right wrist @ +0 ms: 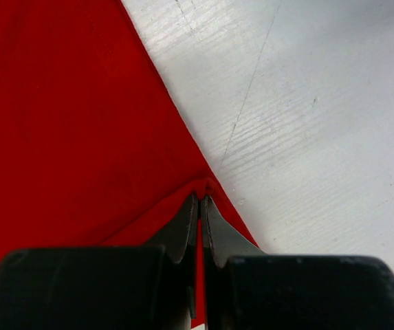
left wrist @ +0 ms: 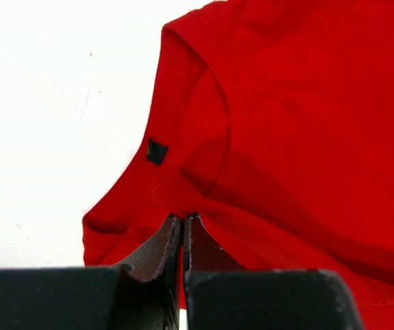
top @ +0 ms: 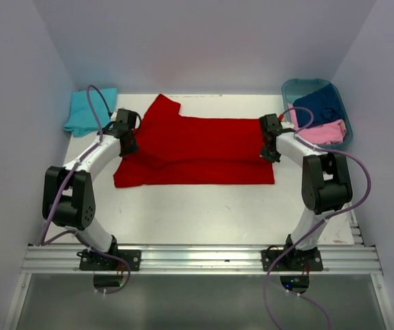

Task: Fold and stack the t-shirts
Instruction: Fold the flattened tshirt in 1/3 of the way

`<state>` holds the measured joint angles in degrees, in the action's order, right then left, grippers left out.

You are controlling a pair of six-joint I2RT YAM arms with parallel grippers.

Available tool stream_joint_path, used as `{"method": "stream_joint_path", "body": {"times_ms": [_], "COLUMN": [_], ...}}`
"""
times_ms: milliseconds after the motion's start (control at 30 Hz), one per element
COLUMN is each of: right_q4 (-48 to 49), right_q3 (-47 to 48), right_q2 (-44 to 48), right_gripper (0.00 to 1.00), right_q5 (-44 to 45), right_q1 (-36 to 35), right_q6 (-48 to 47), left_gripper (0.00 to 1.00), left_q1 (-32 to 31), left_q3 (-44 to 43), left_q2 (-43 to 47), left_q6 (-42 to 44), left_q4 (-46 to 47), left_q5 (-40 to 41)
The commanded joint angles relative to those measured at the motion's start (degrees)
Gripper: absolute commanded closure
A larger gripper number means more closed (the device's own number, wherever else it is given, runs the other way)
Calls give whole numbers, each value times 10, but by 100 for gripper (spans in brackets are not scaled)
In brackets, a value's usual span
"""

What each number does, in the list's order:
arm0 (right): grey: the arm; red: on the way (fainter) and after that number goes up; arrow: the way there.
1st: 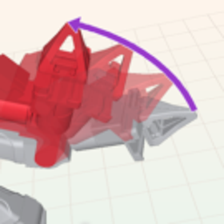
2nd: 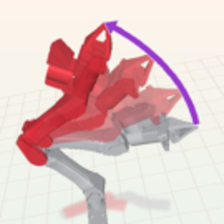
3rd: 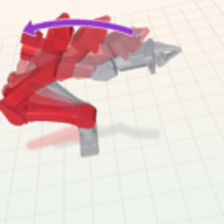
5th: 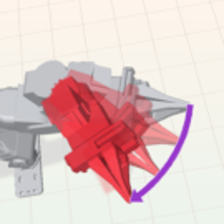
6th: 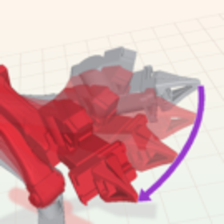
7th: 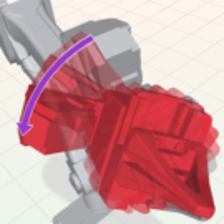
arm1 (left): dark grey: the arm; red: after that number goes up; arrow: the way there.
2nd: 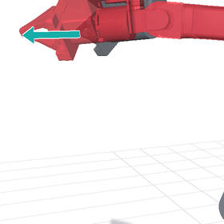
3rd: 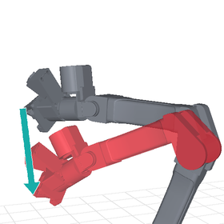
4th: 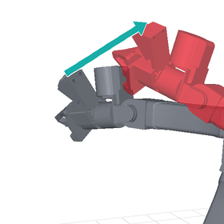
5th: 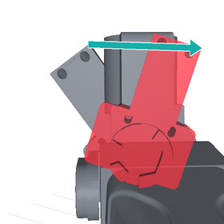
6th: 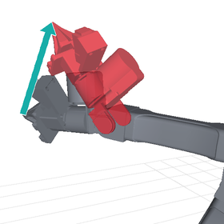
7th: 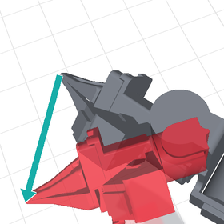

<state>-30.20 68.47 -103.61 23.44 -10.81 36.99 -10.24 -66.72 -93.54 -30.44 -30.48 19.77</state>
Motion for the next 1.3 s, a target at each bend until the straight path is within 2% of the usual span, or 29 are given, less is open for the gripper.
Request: {"method": "stream_joint_path", "body": {"times_ms": [0, 67, 100, 133, 167, 200, 233, 267, 333, 433, 567, 600, 633, 667, 700, 733, 800, 833, 967, 1267], "right_q4": [22, 36, 44, 54, 81, 100, 119, 157, 190, 218, 185, 180, 177, 171, 164, 154, 140, 131, 87, 73], "right_q3": [17, 12, 9, 4, -3, -25, -39, -69, -97, -135, -153, -156, -159, -167, -170, -171, -177, -177, -169, -167], "right_q2": [-5, -4, 0, 3, 20, 31, 48, 80, 118, 185, 241, 246, 255, 257, 257, 254, 244, 239, 200, 139], "right_gripper": [100, 97, 86, 70, 41, 28, 18, 2, 1, 1, 3, 9, 21, 75, 100, 100, 100, 100, 100, 100], "right_q5": [13, 4, -12, -18, -27, -44, -52, -63, -84, -95, -111, -119, -130, -145, -144, -140, -135, -130, -113, -98], "right_q1": [4, 4, 4, 3, 3, 3, 3, 3, 3, 2, -2, -4, -3, -3, -4, -4, -3, -4, -4, -4], "right_q6": [-5, -8, -12, -13, -16, -25, -28, -32, -42, -47, -47, -51, -55, -56, -50, -46, -40, -35, -18, 2], "left_gripper": [100, 99, 86, 73, 60, 47, 27, 20, 0, 0, 0, 0, 4, 9, 18, 42, 75, 99, 100, 100], "left_q1": [10, 12, 12, 13, 12, 13, 13, 13, 12, 12, 9, 9, 9, 9, 9, 9, 10, 10, 10, 10], "left_q3": [-3, -3, -2, -1, 1, 9, 15, 21, 44, 60, 104, 121, 134, 147, 176, 192, 241, 253, 287, 267], "left_q2": [-12, -13, -12, -9, -5, 13, 25, 40, 88, 145, 201, 206, 207, 208, 207, 206, 206, 204, 194, 191], "left_q6": [-9, -5, -2, 1, 2, 1, 0, -1, 8, 14, -2, -11, -16, -20, -27, -30, -51, -59, -75, -65], "left_q4": [21, 31, 41, 47, 53, 60, 76, 88, 119, 123, 95, 80, 62, 59, 58, 70, 90, 105, 124, 96], "left_q5": [14, 5, -7, -13, -17, -24, -25, -27, -49, -89, -135, -148, -156, -167, -193, -209, -238, -240, -236, -183]}}
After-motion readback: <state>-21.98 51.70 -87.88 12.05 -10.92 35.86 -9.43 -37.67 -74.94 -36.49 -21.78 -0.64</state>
